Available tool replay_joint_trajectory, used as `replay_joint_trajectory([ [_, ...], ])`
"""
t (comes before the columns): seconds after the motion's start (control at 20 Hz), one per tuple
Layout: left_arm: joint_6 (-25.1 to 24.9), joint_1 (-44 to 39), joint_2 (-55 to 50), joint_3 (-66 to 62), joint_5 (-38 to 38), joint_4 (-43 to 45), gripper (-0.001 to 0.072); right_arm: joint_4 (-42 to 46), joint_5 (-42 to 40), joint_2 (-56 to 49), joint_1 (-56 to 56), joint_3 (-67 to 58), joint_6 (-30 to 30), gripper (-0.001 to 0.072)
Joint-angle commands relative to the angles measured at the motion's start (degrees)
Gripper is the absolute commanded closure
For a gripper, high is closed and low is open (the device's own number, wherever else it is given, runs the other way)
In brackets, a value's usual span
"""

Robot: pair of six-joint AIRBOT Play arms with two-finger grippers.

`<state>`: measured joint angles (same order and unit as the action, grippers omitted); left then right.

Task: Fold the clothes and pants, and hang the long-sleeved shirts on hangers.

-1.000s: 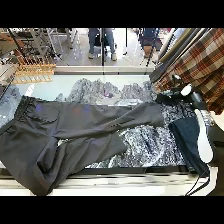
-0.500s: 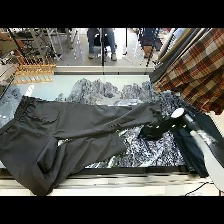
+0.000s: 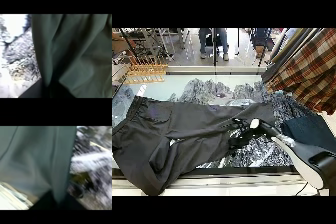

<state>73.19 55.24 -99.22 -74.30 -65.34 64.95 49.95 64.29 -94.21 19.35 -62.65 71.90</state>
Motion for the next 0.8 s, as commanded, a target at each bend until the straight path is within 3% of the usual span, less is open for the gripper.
replay_joint_trajectory([
  [0.0,-0.7,0.0,-0.3,0.0,-0.9,-3.2,0.0691,5.6,1.3,-1.8,2.7,-6.4,2.2,0.069],
  [0.15,-3.8,1.0,1.2,-0.7,-1.2,-8.7,0.0693,26.0,14.2,4.1,-2.4,-13.5,13.8,0.0691],
  [0.25,-3.8,1.9,2.6,-2.4,-1.6,-13.2,0.0693,43.4,26.4,10.6,-7.2,-17.1,17.5,0.0692],
  [0.35,-3.8,2.0,5.1,-2.8,-1.7,-16.2,0.0693,53.7,26.4,17.2,-13.8,-20.6,18.8,0.0692],
  [0.45,-3.8,0.4,6.7,-2.8,-3.6,-15.4,0.0693,48.0,21.9,19.6,-20.6,-23.6,18.7,0.0693],
  [0.55,-3.6,-1.9,6.7,-2.4,-10.1,-11.8,0.0692,41.3,24.5,19.1,-25.5,-23.7,13.8,0.0692],
  [0.75,-3.6,-7.3,6.7,3.5,-19.3,-0.2,0.0692,40.9,29.9,18.8,-28.3,-15.5,5.5,0.0692],
])
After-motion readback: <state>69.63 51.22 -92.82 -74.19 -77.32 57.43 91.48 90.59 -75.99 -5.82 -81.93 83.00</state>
